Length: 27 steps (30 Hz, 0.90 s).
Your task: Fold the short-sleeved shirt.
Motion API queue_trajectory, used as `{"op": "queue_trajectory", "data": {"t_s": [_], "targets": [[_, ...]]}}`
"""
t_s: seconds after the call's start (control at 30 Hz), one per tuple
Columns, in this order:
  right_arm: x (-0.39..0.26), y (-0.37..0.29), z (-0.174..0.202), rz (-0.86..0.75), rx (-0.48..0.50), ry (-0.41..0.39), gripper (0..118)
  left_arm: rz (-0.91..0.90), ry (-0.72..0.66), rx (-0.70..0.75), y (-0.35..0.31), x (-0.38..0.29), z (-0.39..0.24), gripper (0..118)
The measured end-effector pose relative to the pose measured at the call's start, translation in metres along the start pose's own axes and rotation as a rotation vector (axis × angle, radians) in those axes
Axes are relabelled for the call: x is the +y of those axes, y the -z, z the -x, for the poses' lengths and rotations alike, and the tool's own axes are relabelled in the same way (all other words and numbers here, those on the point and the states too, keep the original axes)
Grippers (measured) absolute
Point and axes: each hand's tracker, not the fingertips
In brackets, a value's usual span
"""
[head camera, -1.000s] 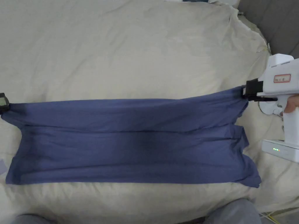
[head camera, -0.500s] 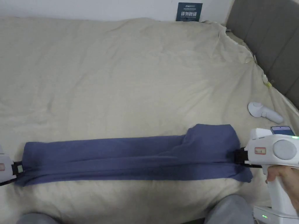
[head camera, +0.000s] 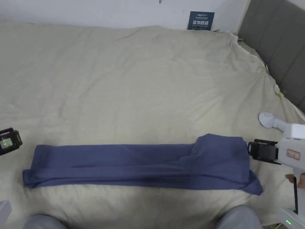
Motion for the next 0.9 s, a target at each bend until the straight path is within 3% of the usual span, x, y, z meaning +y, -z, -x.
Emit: {"op": "queue_trajectory", "data": {"t_s": [0.17, 0.27, 0.37, 0.4, 0.43, 0.5, 0.53, 0.6, 0.9], "targets": [[0.033, -0.058, 0.032, -0.377, 0.055, -0.033, 107, -0.265, 0.038, -0.081, -0.051, 0.016, -0.044, 113], [0.034, -0.077, 0.056, -0.473, 0.055, -0.072, 115, -0.378, 0.038, -0.144, -0.072, 0.012, -0.066, 112], [0.028, -0.08, 0.064, -0.517, 0.07, -0.083, 113, -0.434, 0.045, -0.171, -0.089, 0.005, -0.084, 103], [0.025, -0.082, 0.068, -0.525, 0.073, -0.076, 111, -0.455, 0.054, -0.189, -0.094, 0.003, -0.089, 90], [0.023, -0.084, 0.071, -0.536, 0.073, -0.062, 102, -0.465, 0.067, -0.203, -0.098, 0.0, -0.094, 74], [0.019, -0.087, 0.074, -0.55, 0.107, -0.042, 74, -0.479, 0.114, -0.24, -0.101, -0.005, -0.101, 17], [0.017, -0.088, 0.075, -0.554, 0.118, -0.035, 44, -0.472, 0.12, -0.236, -0.101, -0.007, -0.105, 6], [0.014, -0.093, 0.083, -0.554, 0.112, -0.022, 3, -0.463, 0.131, -0.236, -0.102, -0.011, -0.11, 0], [0.009, -0.089, 0.08, -0.537, 0.106, 0.017, 0, -0.395, 0.091, -0.309, -0.1, -0.018, -0.112, 0]]}}
